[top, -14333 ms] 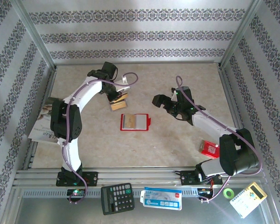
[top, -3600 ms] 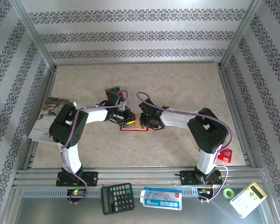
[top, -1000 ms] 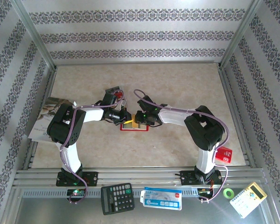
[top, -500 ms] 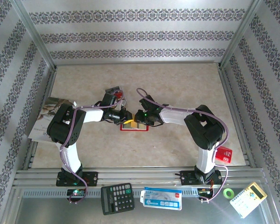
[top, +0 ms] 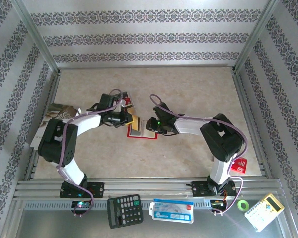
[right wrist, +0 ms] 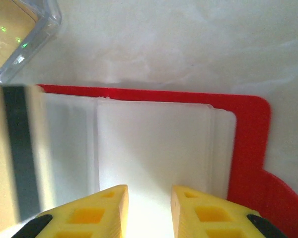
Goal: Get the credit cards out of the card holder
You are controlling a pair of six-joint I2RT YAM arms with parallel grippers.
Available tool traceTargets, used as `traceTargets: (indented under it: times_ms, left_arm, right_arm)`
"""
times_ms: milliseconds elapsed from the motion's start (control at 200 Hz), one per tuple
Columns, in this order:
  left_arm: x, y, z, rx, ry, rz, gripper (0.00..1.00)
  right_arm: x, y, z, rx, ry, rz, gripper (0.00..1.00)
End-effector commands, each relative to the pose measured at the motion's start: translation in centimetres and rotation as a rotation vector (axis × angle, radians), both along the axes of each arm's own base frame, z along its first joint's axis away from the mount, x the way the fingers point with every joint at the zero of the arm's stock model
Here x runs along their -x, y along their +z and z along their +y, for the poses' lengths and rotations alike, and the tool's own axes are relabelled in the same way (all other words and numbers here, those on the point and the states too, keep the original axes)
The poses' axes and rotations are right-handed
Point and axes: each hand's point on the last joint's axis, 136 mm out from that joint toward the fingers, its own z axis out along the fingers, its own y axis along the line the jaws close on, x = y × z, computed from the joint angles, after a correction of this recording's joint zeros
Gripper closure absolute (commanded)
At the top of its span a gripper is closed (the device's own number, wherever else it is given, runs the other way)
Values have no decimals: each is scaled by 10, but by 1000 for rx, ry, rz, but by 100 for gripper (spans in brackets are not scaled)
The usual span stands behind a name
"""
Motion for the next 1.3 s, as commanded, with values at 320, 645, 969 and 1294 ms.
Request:
traceTargets:
  times_ms: [320,645,969,1294]
  left_arm:
    - [-4,117,1,100,-3,-276,100]
    - [-9,166,-23,348,-43,-298,100]
    - [-3,178,-26,355,-92,-319,100]
    - [-1,183,-17,317,-31,-328,97]
  right_arm:
    - [-20,141,1,-339,-16,-407,33]
    - [-26,195,30,-655,118,-453,33]
    - [-22,226,27,-716,146,-551,66]
    - [-15,248,29,-765,171,-572,94]
